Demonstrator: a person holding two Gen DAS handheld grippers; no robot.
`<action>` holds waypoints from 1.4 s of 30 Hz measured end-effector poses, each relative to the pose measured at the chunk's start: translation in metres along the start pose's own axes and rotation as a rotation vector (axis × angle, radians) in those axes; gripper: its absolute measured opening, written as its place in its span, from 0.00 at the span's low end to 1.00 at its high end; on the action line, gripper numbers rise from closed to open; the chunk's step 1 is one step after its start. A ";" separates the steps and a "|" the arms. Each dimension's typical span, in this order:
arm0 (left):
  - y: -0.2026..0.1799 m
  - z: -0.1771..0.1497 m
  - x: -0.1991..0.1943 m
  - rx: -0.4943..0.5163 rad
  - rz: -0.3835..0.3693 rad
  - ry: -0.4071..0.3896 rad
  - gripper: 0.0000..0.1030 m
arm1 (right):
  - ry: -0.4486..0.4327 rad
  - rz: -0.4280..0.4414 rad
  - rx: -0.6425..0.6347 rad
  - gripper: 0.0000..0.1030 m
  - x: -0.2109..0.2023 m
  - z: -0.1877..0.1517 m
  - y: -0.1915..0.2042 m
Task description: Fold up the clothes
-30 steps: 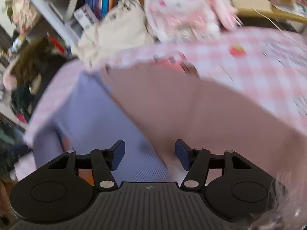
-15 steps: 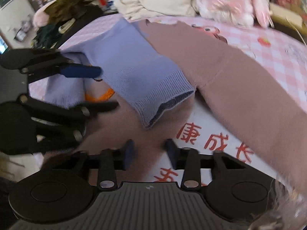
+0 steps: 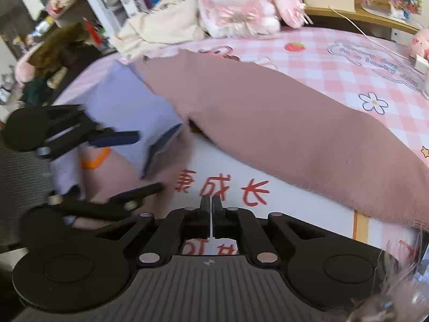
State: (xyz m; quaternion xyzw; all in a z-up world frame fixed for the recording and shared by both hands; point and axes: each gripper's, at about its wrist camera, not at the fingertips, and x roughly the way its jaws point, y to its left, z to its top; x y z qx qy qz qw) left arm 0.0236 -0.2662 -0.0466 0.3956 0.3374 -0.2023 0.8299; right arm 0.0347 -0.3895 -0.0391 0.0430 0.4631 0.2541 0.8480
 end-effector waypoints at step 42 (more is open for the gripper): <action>0.312 -0.200 -0.083 -0.828 0.027 -0.306 0.01 | -0.135 -0.403 0.356 0.60 0.019 -0.064 0.152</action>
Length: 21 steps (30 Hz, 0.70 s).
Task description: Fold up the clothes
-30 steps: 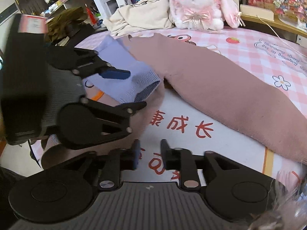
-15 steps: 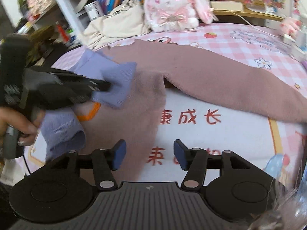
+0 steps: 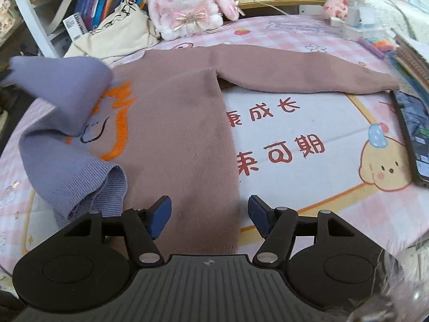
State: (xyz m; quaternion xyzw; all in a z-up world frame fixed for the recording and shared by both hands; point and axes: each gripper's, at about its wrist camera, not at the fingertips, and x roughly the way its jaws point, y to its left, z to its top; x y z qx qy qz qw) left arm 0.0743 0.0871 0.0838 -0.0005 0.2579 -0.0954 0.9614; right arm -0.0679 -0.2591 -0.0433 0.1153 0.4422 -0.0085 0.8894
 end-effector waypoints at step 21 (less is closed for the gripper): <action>0.158 -0.053 -0.008 -0.067 0.448 0.125 0.05 | 0.034 -0.128 -0.039 0.31 0.004 0.001 0.022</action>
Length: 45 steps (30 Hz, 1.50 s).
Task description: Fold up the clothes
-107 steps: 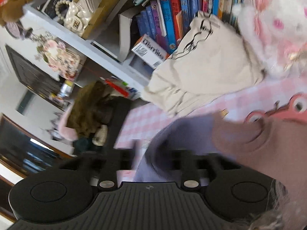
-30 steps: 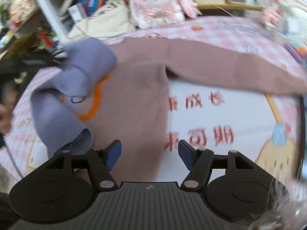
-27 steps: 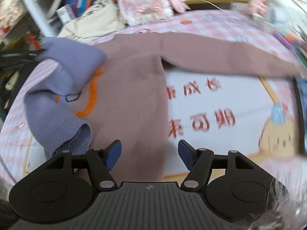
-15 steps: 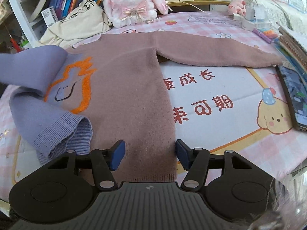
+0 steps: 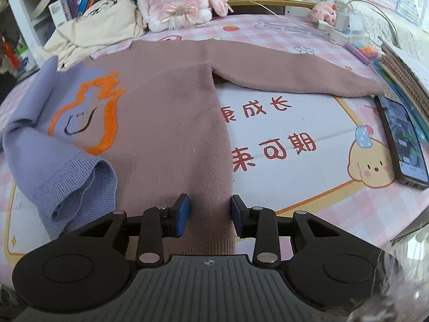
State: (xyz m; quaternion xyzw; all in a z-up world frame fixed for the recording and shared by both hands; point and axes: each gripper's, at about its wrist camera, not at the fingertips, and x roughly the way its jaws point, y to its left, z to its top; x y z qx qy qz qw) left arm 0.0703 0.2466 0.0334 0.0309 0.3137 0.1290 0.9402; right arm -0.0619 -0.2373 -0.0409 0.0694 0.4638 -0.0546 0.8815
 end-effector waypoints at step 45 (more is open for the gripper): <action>-0.166 -0.038 0.011 0.470 -0.183 0.022 0.07 | -0.038 -0.008 -0.022 0.38 0.003 -0.003 0.002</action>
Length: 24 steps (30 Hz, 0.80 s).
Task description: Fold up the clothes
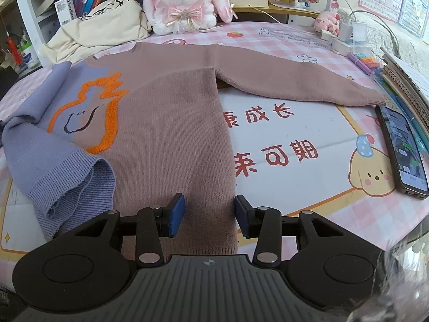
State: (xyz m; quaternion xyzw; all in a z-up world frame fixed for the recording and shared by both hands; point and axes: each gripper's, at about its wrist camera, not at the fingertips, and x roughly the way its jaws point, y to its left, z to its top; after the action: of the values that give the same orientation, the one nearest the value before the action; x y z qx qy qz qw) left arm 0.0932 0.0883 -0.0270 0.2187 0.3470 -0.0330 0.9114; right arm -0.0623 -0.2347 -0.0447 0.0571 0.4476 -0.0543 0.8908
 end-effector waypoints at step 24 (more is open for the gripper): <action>0.064 -0.055 -0.036 -0.755 -0.532 0.185 0.40 | 0.015 -0.001 0.005 0.46 0.002 0.002 0.005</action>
State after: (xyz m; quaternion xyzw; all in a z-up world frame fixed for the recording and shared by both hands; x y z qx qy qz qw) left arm 0.0455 0.1658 -0.0162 -0.2228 0.4583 -0.1174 0.8524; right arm -0.0584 -0.2307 -0.0448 0.0597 0.4541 -0.0555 0.8872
